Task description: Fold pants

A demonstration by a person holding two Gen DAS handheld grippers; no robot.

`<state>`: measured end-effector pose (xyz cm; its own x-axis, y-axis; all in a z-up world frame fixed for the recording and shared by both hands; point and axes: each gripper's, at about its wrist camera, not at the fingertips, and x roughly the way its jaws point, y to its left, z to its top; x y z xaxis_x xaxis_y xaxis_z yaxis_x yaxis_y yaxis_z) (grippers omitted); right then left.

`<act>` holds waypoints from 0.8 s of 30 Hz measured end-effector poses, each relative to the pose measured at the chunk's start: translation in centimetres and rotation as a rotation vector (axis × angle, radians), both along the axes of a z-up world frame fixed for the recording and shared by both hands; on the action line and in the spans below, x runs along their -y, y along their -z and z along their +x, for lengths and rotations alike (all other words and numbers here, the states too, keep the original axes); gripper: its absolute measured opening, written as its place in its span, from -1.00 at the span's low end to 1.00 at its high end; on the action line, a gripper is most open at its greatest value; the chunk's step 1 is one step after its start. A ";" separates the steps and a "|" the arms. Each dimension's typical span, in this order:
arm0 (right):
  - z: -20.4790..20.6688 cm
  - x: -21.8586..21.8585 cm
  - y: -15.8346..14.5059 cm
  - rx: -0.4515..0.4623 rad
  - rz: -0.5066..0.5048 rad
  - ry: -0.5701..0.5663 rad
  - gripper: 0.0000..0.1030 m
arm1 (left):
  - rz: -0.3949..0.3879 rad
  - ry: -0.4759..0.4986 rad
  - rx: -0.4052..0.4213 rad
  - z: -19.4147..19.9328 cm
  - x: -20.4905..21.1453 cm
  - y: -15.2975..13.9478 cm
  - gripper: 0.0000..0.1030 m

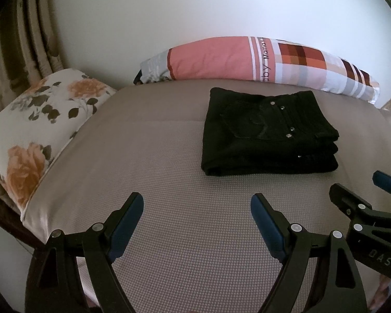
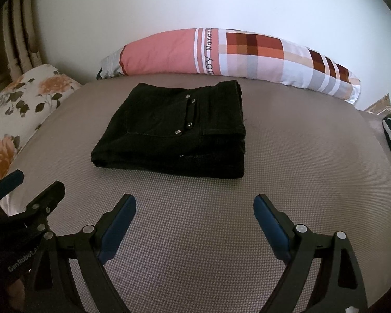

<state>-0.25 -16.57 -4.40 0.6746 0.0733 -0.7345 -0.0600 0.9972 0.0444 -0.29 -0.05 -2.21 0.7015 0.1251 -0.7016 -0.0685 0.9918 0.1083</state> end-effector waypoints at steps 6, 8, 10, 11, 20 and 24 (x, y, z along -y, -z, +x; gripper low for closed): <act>0.0 0.0 0.0 0.001 -0.005 -0.002 0.75 | 0.003 0.003 0.001 -0.1 0.1 0.0 0.64; 0.0 0.0 -0.1 0.000 -0.004 -0.003 0.75 | 0.006 0.005 0.001 -0.1 0.1 0.0 0.64; 0.0 0.0 0.0 0.000 -0.002 -0.003 0.75 | 0.009 0.002 0.006 -0.1 0.1 0.0 0.64; 0.0 0.0 0.0 0.000 -0.004 -0.004 0.75 | 0.013 0.002 0.005 -0.1 0.2 0.0 0.64; -0.1 -0.1 0.0 -0.001 -0.004 -0.003 0.75 | 0.027 0.007 0.008 0.0 0.3 0.2 0.64; 0.0 0.0 0.1 -0.004 -0.007 -0.002 0.75 | 0.030 0.013 0.009 0.1 0.3 0.2 0.64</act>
<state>-0.27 -16.58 -4.51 0.6714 0.0698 -0.7378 -0.0620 0.9974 0.0380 -0.23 -0.36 -2.42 0.7097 0.1368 -0.6911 -0.0569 0.9889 0.1372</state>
